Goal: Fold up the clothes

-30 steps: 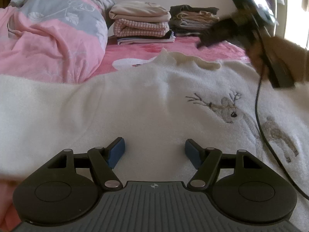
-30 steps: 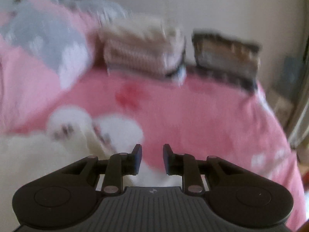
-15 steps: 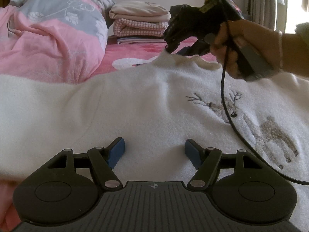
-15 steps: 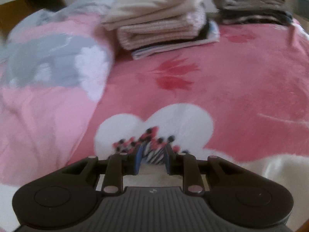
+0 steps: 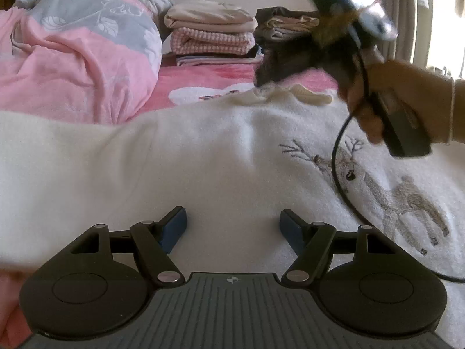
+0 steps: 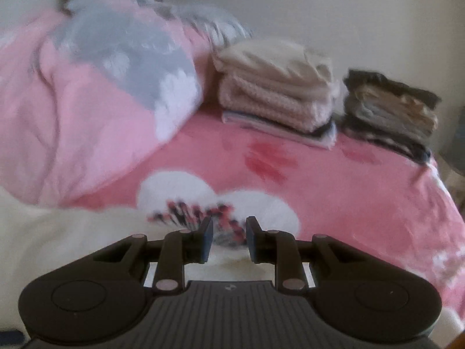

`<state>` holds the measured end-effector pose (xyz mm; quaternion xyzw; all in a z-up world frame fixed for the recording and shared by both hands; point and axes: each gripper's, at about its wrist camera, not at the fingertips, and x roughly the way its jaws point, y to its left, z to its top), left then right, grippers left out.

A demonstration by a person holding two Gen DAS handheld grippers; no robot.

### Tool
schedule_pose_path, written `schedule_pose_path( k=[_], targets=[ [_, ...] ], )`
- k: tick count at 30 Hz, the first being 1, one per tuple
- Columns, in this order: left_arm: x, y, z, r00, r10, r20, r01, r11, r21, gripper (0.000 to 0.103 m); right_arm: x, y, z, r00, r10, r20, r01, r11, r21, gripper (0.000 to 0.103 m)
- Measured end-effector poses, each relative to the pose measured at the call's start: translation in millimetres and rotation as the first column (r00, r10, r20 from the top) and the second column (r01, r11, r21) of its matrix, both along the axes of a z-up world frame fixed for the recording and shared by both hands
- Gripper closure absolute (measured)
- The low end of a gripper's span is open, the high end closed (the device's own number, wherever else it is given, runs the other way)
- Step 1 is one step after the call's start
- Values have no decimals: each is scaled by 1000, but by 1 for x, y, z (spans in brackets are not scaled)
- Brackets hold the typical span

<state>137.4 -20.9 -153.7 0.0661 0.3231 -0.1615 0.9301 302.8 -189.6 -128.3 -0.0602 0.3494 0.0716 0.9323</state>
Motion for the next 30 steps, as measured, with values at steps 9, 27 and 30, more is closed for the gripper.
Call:
schedule_pose_path(
  k=[9, 27, 30],
  targets=[
    [5, 5, 18, 996, 7, -85, -8, 1000, -12, 31, -105, -105, 58, 965, -263, -8, 240, 867, 436, 77],
    [-74, -2, 61, 978, -99, -185, 113, 991, 65, 31, -377, -335, 30, 594, -725, -348, 726, 297, 621, 64],
    [-81, -3, 65, 976, -103, -193, 123, 988, 91, 31, -379, -332, 20, 635, -673, -379, 708, 312, 634, 64]
  ],
)
